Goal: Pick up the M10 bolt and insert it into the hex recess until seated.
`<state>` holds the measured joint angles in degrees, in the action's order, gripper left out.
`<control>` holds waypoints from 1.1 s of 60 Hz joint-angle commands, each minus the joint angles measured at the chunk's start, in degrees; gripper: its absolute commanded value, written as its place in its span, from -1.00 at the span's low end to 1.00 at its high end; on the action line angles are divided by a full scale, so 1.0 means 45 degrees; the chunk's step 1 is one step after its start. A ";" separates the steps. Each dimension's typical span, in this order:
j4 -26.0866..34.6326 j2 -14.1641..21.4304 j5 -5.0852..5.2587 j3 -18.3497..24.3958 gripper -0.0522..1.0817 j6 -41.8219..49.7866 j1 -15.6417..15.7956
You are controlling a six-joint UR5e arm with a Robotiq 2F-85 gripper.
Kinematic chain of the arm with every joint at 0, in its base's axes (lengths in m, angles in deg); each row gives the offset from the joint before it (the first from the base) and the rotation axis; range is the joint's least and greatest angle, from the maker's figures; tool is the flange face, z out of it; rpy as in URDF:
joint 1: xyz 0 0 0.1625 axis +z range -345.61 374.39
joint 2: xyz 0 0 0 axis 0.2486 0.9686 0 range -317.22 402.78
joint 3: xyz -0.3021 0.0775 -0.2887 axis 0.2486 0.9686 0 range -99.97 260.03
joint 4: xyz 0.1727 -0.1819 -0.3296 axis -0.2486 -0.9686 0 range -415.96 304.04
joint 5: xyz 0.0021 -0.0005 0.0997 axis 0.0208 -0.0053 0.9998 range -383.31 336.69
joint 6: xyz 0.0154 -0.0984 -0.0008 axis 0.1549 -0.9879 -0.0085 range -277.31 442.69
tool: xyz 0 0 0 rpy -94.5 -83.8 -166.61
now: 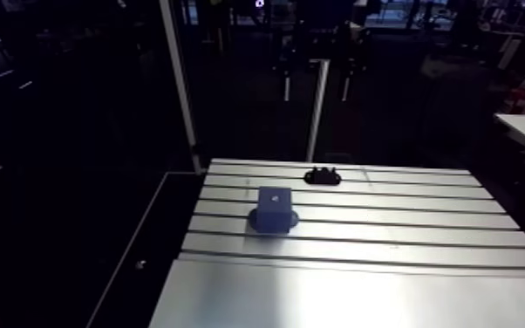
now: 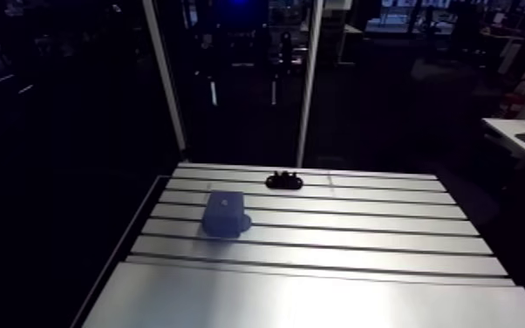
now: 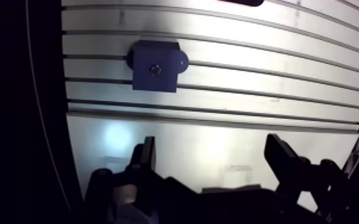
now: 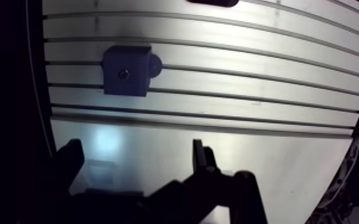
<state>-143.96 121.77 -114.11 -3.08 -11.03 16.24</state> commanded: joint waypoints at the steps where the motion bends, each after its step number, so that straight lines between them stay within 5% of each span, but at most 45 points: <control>1: 0.0291 0.0837 -0.0125 0.0318 -0.90 -0.0531 -0.0511; 16: 0.0268 0.1706 -0.0106 0.0100 -0.90 -0.0531 -0.0411; 66: 0.0698 0.1750 -0.0005 -0.0076 -0.90 -0.0475 -0.0430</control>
<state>-140.81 129.70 -114.06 -3.44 -13.24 14.34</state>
